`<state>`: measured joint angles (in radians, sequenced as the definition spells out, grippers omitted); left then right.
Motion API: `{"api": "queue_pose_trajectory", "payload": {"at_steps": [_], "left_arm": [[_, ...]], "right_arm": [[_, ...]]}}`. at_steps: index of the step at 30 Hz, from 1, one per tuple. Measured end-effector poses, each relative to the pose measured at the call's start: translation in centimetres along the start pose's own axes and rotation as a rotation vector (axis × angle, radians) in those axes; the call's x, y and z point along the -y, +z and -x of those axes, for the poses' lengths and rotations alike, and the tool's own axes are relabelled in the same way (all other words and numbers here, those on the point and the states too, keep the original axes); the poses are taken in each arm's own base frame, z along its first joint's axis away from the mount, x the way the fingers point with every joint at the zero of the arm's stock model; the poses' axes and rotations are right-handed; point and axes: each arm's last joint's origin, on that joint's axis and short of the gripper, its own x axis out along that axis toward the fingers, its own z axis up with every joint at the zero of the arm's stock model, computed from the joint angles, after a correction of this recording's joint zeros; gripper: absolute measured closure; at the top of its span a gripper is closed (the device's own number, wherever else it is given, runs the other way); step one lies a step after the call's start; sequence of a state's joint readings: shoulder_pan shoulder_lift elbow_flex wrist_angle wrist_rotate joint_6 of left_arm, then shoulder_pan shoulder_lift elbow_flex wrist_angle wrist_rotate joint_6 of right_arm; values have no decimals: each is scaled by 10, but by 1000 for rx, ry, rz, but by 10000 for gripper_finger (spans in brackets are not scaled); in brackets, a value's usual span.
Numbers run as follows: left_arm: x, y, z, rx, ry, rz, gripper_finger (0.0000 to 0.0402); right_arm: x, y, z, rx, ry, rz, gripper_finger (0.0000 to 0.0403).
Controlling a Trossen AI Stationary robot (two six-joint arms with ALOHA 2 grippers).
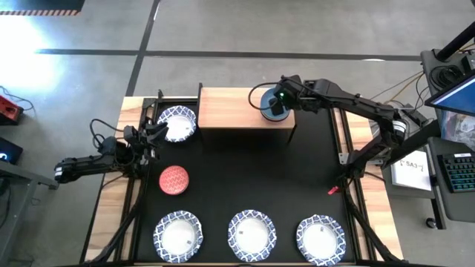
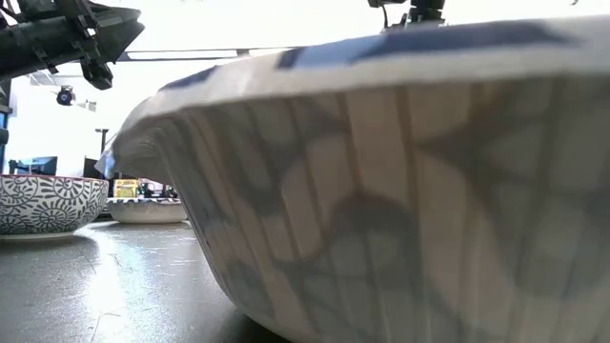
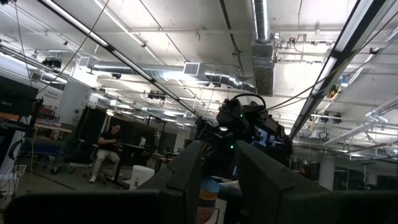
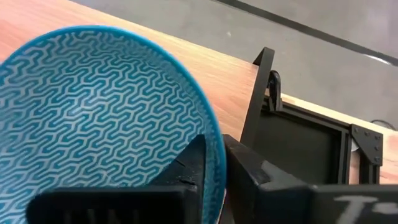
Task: Place and stack bowls onto a shelf
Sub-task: Stack the light blue bowl on top of the yellow stacked bowls on the shelf, then stack the middle left red bowl on top of the light blue stacked bowls on the shelf
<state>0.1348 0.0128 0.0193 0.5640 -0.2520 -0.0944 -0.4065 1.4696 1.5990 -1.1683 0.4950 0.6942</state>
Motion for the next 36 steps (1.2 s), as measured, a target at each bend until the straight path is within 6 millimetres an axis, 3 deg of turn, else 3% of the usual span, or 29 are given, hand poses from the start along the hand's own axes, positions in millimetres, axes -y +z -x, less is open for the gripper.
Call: {"api": "queue_pose_trajectory", "payload": {"at_steps": [8, 16, 28, 36], "left_arm": [[0, 0, 0, 0, 0, 0, 319], [0, 0, 0, -1, 0, 0, 319], [0, 0, 0, -1, 0, 0, 319], [0, 0, 0, 0, 0, 0, 319]], "right_arm": [[-2, 0, -3, -8, 0, 37, 312], [13, 2, 20, 50, 34, 35, 287], [24, 5, 58, 202, 193, 77, 296], [12, -3, 75, 222, 346, 163, 306]]}}
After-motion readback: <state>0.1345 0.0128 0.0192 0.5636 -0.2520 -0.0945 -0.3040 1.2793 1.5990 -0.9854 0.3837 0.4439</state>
